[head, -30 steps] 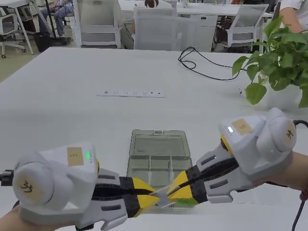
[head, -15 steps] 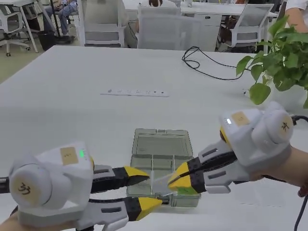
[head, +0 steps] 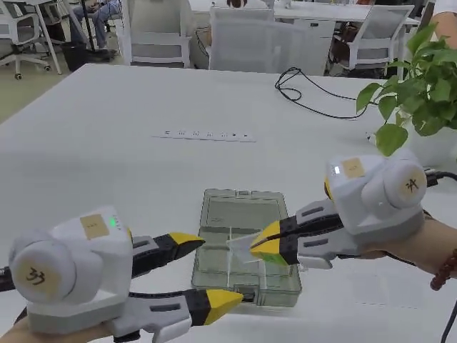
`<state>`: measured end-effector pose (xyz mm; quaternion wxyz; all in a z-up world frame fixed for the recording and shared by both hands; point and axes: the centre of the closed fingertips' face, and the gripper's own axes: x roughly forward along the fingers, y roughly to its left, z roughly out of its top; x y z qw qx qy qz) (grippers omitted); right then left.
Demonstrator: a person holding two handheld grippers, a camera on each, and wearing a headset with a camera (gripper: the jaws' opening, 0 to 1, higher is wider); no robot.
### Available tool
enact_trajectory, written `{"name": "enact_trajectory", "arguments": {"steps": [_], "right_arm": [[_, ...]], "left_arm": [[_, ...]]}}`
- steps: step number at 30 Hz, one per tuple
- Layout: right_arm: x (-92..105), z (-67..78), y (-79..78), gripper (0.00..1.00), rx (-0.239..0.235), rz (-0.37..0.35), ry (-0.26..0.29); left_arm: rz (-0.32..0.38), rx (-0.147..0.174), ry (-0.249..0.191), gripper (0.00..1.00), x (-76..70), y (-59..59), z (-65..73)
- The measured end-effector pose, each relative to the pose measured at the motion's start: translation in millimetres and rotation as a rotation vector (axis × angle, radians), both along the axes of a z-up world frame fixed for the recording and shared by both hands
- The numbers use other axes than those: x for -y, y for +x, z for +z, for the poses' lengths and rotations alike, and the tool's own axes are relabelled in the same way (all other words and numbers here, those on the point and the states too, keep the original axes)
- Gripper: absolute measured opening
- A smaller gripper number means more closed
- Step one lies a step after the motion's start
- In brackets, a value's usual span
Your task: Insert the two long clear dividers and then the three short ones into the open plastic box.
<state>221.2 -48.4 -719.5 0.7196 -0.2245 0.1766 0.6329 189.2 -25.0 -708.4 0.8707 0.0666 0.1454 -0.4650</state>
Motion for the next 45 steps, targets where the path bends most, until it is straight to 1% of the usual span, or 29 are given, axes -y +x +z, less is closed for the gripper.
{"name": "enact_trajectory", "arguments": {"steps": [1,3,5,7,9,12,19,22,26,30,33,35,38,41,43,45], "right_arm": [[-0.7,-0.9,2.0,0.02,0.001,-0.005,-0.001],[-1.9,-2.2,5.9,0.02,0.002,-0.014,-0.001],[-2.8,-3.6,8.9,0.02,0.007,-0.02,-0.004],[-3.7,-5.8,12.8,0.02,0.01,-0.027,-0.012],[-5.7,-6.9,16.4,0.02,0.01,-0.035,-0.01],[-9.1,-9.5,20.9,0.02,0.014,-0.043,-0.014],[-14.3,-18.3,30.3,0.02,0.019,-0.051,-0.036],[-15.3,-22.5,34.1,0.02,0.02,-0.053,-0.047],[-17.5,-25.7,39.9,0.02,0.014,-0.062,-0.047],[-19.6,-30.8,42.7,0.02,0.007,-0.061,-0.06],[-21.2,-34.9,44.2,0.02,-0.002,-0.062,-0.068],[-21.9,-37.3,45.4,0.02,-0.006,-0.065,-0.074],[-22.1,-39.8,46.5,0.02,-0.014,-0.068,-0.081],[-21.6,-42.6,48.2,0.02,-0.028,-0.075,-0.089],[-22.3,-43.1,48.5,0.02,-0.033,-0.077,-0.085],[-21.3,-45.9,48.9,0.02,-0.034,-0.075,-0.103]], "left_arm": [[0.011,-0.007,-0.008,0.56,-0.8,1.3,-0.2],[0.023,-0.006,-0.015,0.6,-2.1,3.2,0.0],[0.039,-0.009,-0.015,0.63,-4.2,5.6,-1.1],[0.056,-0.023,-0.013,0.66,-6.6,7.9,-3.7],[0.069,-0.021,-0.009,0.68,-8.9,9.9,-5.5],[0.085,-0.032,-0.012,0.7,-10.3,11.9,-7.6],[0.113,-0.035,-0.004,0.74,-13.4,16.0,-11.3],[0.12,-0.039,0.006,0.75,-15.2,16.7,-13.9],[0.136,-0.043,-0.004,0.78,-17.5,18.8,-14.5],[0.149,-0.051,-0.025,0.79,-19.1,20.9,-14.6],[0.154,-0.051,-0.031,0.79,-19.7,21.8,-14.4],[0.157,-0.051,-0.03,0.79,-20.3,22.3,-14.8],[0.158,-0.051,-0.016,0.79,-21.5,22.5,-16.7],[0.166,-0.051,-0.031,0.79,-21.6,23.1,-15.7],[0.168,-0.046,-0.029,0.79,-22.3,23.7,-15.4],[0.169,-0.046,-0.028,0.79,-22.7,24.1,-15.6]]}}
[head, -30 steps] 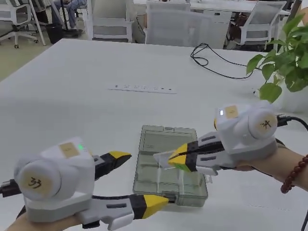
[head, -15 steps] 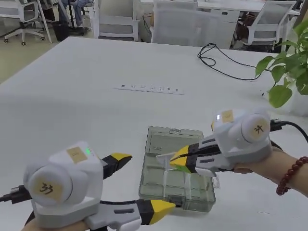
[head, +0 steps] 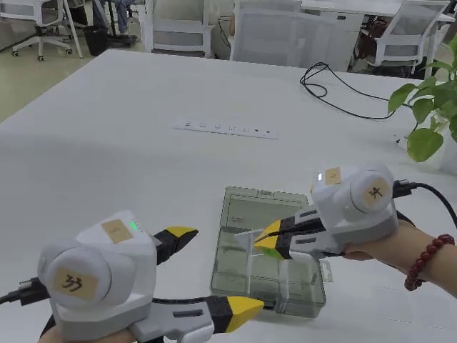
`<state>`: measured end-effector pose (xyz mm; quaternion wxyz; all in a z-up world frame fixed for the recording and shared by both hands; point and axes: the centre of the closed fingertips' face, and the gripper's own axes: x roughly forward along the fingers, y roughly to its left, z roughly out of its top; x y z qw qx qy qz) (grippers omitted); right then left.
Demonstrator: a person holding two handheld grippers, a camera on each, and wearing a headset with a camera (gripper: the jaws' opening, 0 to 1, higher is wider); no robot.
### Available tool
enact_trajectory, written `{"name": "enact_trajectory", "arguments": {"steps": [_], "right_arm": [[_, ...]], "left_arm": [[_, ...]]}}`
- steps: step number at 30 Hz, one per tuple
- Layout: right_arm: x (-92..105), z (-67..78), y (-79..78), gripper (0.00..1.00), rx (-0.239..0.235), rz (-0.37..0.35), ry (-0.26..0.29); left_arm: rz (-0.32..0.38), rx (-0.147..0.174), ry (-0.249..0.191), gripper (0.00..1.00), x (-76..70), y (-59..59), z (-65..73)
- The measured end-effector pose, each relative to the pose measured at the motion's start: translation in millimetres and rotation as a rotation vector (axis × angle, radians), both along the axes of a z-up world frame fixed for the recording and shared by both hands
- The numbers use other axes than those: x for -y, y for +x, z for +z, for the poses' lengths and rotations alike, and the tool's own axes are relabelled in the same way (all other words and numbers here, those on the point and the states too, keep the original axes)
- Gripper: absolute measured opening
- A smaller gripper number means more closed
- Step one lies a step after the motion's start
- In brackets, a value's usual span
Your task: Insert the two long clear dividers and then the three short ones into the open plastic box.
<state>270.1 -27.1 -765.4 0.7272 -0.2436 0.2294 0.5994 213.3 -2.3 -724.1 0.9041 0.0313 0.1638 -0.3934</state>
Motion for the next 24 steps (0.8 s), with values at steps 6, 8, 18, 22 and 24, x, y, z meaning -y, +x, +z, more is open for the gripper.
{"name": "enact_trajectory", "arguments": {"steps": [6,8,18,22,24], "right_arm": [[-2.0,-1.7,-0.5,0.02,-0.011,0.002,-0.003],[-3.0,-1.8,0.3,0.03,-0.012,0.004,-0.015],[-14.6,-4.3,-0.8,0.02,-0.01,0.063,-0.166],[-19.5,-6.6,-0.8,0.02,0.0,0.089,-0.208],[-21.7,-7.9,-0.3,0.02,-0.008,0.081,-0.22]], "left_arm": [[-0.002,0.0,0.001,0.78,0.2,-0.5,-1.0],[-0.002,-0.001,0.004,0.78,0.3,-0.6,-1.5],[0.008,0.02,0.02,0.8,-1.1,0.1,-2.1],[0.013,0.021,0.022,0.8,-1.9,0.3,-2.6],[0.012,0.022,0.026,0.8,-1.8,0.3,-2.9]]}}
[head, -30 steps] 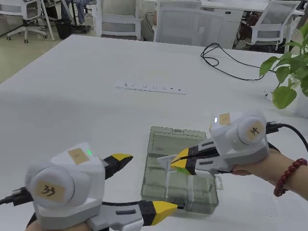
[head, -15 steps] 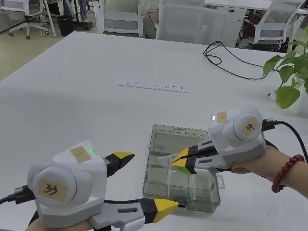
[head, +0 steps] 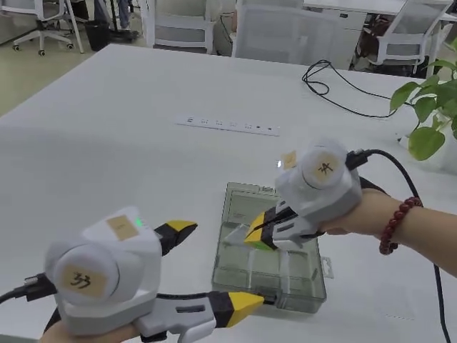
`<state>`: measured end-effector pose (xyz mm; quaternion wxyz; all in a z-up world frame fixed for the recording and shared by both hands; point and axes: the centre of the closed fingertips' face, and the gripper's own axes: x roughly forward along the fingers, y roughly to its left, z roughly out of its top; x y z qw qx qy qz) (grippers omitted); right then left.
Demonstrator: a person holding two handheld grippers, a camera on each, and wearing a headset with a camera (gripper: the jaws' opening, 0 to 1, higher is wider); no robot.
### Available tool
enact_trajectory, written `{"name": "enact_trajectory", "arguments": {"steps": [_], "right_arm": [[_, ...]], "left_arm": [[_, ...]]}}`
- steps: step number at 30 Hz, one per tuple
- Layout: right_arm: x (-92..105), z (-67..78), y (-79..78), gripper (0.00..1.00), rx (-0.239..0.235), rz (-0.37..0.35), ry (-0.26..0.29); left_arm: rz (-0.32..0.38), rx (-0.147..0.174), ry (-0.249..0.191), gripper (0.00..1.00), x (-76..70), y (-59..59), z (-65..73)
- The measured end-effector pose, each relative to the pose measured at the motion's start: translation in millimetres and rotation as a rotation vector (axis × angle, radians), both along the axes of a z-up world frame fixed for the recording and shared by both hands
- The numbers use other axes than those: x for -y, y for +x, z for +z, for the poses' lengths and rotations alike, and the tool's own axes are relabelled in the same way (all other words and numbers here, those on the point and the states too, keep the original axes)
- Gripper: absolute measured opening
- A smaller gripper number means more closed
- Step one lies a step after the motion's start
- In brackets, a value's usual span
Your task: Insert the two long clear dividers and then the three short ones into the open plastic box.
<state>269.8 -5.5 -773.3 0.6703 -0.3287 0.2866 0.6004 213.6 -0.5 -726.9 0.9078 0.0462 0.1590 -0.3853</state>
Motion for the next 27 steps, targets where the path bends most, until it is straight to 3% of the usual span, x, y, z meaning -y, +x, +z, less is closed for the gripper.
{"name": "enact_trajectory", "arguments": {"steps": [10,27], "right_arm": [[-6.4,-16.4,1.6,0.02,-0.012,0.02,-0.05],[-8.9,-32.4,0.1,0.02,-0.017,0.081,-0.082]], "left_arm": [[-0.005,0.008,0.033,0.8,0.8,-0.8,-3.5],[0.011,-0.006,0.017,0.8,-1.9,0.7,-3.1]]}}
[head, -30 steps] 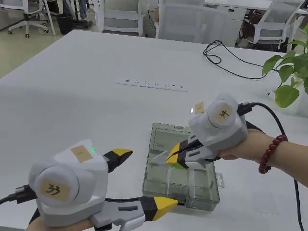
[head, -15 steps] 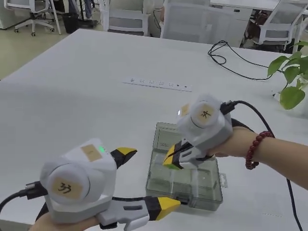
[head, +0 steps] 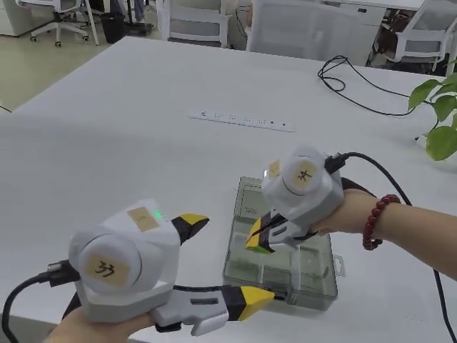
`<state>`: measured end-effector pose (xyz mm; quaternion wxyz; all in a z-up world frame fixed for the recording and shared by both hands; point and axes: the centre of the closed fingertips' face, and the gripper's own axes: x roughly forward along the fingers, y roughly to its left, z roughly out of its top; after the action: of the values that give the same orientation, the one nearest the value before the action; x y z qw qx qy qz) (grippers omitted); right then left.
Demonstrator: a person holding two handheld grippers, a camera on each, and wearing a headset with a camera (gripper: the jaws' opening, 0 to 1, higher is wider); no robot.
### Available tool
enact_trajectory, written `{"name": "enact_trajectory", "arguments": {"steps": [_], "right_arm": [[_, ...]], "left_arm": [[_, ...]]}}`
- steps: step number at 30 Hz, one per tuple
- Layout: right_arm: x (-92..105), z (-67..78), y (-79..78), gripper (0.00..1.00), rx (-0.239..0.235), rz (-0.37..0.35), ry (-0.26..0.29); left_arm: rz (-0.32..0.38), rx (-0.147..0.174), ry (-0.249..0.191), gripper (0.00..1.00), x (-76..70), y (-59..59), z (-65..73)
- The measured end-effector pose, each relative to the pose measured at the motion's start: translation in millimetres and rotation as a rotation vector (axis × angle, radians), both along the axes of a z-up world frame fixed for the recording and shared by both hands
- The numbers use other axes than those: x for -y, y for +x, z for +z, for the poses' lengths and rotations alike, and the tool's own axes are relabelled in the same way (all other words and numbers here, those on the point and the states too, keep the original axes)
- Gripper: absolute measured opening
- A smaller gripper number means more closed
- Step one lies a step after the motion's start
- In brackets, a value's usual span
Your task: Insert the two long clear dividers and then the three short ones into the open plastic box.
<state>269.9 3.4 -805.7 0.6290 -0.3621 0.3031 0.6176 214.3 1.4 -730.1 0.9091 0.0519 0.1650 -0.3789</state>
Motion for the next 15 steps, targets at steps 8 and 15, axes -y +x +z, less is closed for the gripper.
{"name": "enact_trajectory", "arguments": {"steps": [8,15], "right_arm": [[-2.3,-9.5,0.5,0.02,-0.005,0.004,-0.033],[-3.1,-16.3,0.9,0.02,-0.018,0.005,-0.076]], "left_arm": [[-0.001,-0.002,-0.002,0.8,0.3,-0.3,-0.1],[-0.005,-0.002,0.004,0.8,0.7,-0.7,-1.0]]}}
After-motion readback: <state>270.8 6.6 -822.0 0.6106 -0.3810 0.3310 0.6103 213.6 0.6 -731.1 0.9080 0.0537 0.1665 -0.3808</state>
